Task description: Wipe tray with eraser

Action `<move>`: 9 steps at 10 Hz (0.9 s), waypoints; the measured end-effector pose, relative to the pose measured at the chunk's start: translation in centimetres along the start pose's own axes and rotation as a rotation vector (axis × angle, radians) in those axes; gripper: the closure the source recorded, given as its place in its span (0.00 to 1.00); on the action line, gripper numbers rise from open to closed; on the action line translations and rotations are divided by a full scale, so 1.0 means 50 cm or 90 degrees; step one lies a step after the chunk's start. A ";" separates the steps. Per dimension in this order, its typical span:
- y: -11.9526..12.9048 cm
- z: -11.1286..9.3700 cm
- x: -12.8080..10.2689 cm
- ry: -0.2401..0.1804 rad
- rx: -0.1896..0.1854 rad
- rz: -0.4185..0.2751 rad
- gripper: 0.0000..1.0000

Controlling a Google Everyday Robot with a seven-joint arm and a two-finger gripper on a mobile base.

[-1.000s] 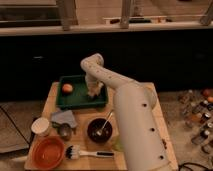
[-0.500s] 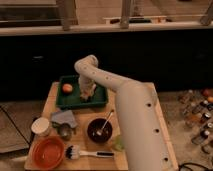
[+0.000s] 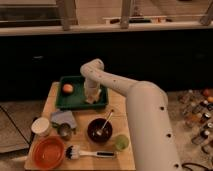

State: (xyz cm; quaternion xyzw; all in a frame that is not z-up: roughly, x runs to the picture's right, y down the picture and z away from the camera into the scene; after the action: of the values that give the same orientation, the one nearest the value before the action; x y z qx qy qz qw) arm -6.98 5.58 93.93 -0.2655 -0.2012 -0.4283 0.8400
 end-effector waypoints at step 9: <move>-0.119 -0.027 0.027 0.045 0.041 -0.025 1.00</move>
State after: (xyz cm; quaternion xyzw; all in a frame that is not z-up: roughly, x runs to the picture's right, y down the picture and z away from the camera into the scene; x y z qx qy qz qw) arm -11.00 0.99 95.29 -0.2193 -0.1904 -0.4474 0.8459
